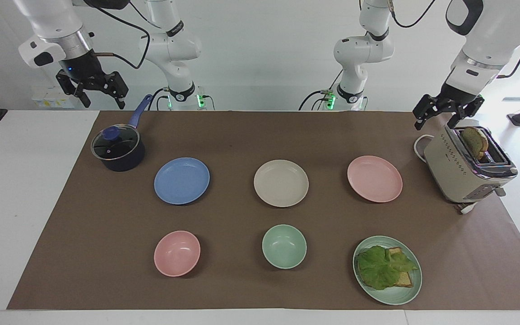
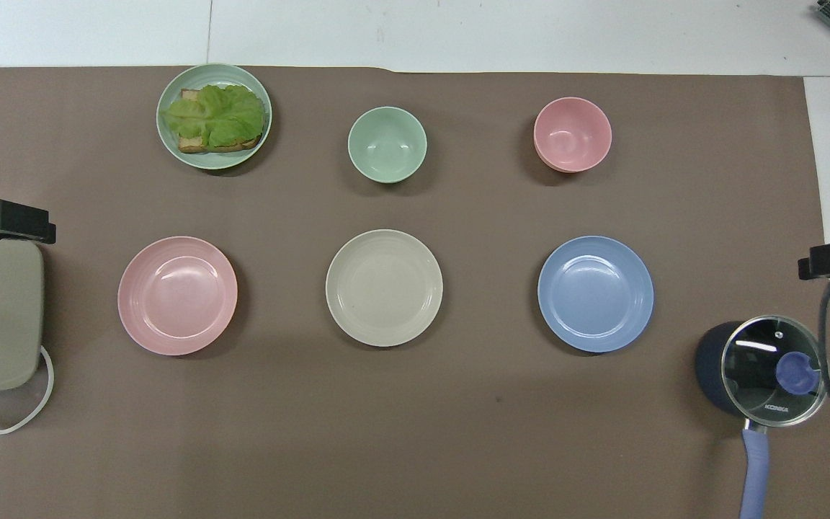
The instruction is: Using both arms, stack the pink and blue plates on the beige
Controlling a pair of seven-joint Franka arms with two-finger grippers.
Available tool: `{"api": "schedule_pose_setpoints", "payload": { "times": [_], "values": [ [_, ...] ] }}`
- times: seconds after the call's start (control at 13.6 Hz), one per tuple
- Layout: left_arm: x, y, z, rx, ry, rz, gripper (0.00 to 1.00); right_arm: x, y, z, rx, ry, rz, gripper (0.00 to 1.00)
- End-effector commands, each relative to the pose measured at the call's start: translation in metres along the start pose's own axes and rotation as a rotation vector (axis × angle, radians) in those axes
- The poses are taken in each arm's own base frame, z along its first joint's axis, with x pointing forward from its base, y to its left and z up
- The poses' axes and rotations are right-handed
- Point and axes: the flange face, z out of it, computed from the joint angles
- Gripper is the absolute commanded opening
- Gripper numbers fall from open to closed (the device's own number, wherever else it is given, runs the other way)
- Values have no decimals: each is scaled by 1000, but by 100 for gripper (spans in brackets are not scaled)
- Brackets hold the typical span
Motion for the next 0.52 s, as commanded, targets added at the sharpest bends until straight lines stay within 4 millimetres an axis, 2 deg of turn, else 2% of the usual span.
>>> {"api": "schedule_pose_setpoints", "payload": {
  "times": [0.0, 0.22, 0.44],
  "values": [
    [-1, -21, 55, 21, -12, -38, 100, 0, -2, -3, 19, 6, 13, 100],
    [-3, -44, 104, 20, -42, -71, 100, 0, -2, -3, 19, 6, 13, 100],
    [0, -47, 174, 15, -79, -80, 100, 0, -2, -3, 19, 6, 13, 100]
  ]
}}
